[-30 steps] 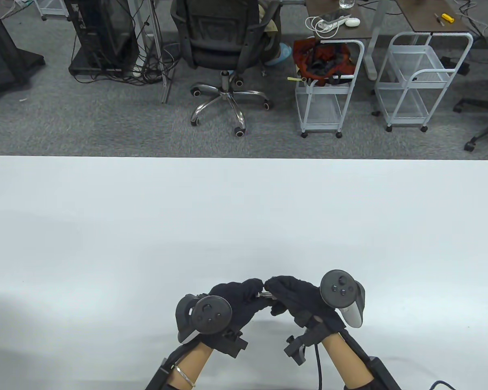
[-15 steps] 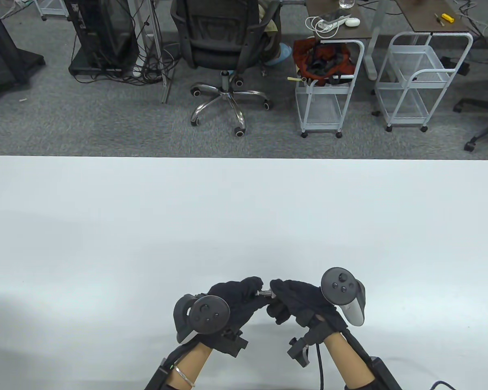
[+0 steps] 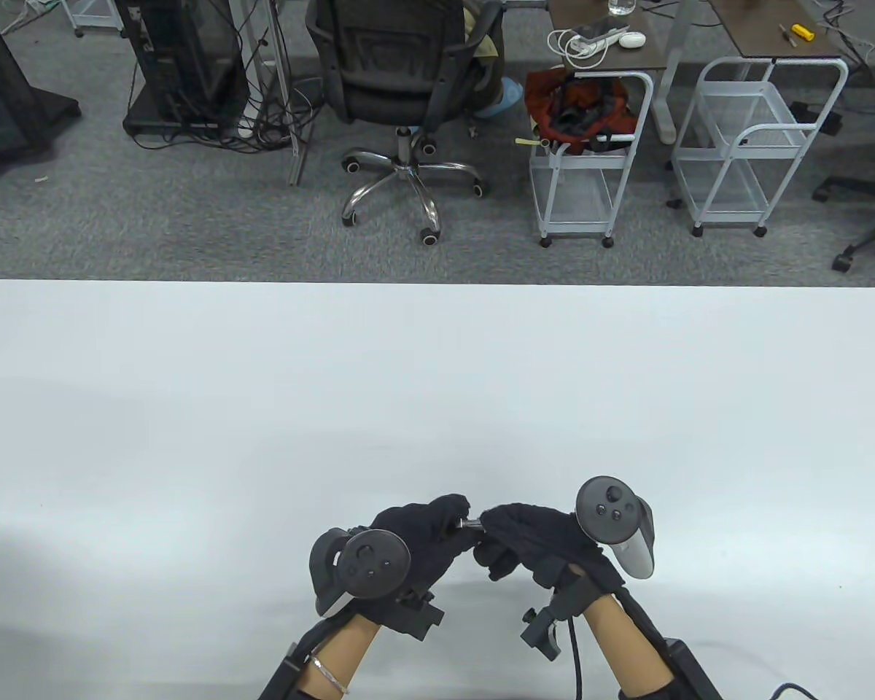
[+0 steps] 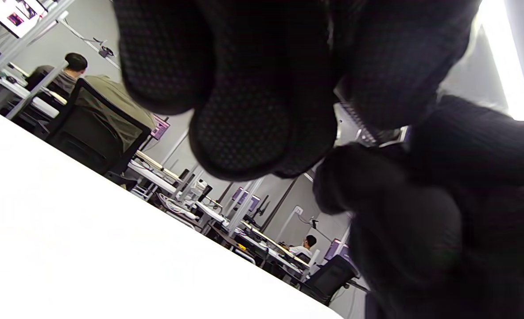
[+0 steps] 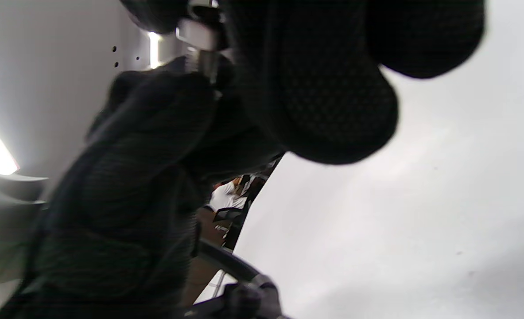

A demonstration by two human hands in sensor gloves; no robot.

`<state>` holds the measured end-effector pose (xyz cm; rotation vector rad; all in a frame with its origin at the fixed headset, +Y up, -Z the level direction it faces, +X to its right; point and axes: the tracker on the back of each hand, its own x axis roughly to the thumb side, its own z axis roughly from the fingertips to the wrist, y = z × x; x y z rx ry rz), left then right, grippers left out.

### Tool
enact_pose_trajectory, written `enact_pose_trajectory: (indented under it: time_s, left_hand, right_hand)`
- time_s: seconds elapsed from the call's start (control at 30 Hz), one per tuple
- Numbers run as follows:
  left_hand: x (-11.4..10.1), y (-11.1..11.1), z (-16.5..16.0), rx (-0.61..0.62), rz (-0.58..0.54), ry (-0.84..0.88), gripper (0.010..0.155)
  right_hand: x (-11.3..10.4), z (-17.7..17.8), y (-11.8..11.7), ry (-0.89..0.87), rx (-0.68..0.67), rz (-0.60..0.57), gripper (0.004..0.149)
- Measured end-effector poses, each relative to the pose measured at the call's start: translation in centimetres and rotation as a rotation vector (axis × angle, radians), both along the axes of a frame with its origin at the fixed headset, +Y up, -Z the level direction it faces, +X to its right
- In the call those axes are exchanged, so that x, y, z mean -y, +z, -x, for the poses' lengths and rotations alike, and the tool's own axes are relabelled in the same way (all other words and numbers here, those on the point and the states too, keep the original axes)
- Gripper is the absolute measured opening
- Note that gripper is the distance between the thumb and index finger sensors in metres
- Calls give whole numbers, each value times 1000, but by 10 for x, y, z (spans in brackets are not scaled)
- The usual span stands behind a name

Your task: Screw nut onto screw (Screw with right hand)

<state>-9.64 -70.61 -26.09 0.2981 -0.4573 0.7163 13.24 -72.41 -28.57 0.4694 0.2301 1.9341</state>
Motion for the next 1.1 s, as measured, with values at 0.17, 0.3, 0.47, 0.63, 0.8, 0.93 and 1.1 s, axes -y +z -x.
enact_pose_trajectory:
  time_s: [0.17, 0.3, 0.47, 0.63, 0.8, 0.93, 1.1]
  left_hand:
    - [0, 0, -1, 7, 14, 12, 45]
    - [0, 0, 0, -21, 10, -10, 45]
    - [-1, 0, -1, 6, 5, -3, 45]
    - [0, 1, -3, 18, 15, 17, 45]
    - [-1, 1, -2, -10, -1, -10, 45]
    - [-1, 2, -3, 7, -5, -4, 46]
    - [-3, 3, -3, -7, -18, -16, 46]
  right_hand:
    - [1, -4, 0, 14, 49, -21, 56]
    - [-1, -2, -2, -44, -80, 19, 58]
    - [-2, -3, -3, 5, -16, -23, 52]
    - [0, -6, -2, -5, 4, 8, 54]
    - [-2, 0, -2, -14, -136, 26, 55]
    - [-4, -2, -2, 41, -39, -30, 55]
    - [-4, -5, 0, -20, -61, -8, 61]
